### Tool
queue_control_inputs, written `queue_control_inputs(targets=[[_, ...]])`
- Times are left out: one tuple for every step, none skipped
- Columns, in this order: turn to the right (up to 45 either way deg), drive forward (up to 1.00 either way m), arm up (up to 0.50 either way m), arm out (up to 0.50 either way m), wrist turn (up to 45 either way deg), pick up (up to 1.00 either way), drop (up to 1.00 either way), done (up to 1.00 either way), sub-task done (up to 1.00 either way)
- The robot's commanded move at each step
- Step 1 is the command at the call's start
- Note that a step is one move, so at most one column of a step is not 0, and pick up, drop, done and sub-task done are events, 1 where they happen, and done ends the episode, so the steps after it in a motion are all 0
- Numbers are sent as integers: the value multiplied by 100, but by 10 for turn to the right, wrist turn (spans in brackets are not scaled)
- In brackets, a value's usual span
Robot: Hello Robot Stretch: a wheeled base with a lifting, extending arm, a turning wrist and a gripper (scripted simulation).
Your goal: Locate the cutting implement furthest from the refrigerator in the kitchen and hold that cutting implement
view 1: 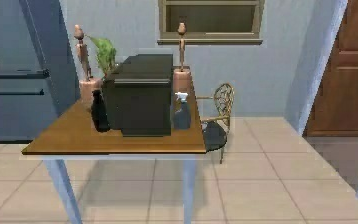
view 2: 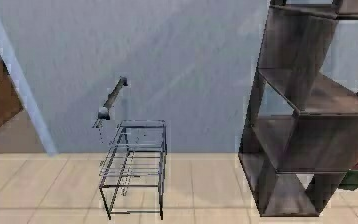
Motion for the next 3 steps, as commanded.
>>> queue_control_inputs(targets=[[-390,0,0,0,0,0,0,0,0],[0,40,0,0,0,0,0,0,0],[-450,0,0,0,0,0,0,0,0]])
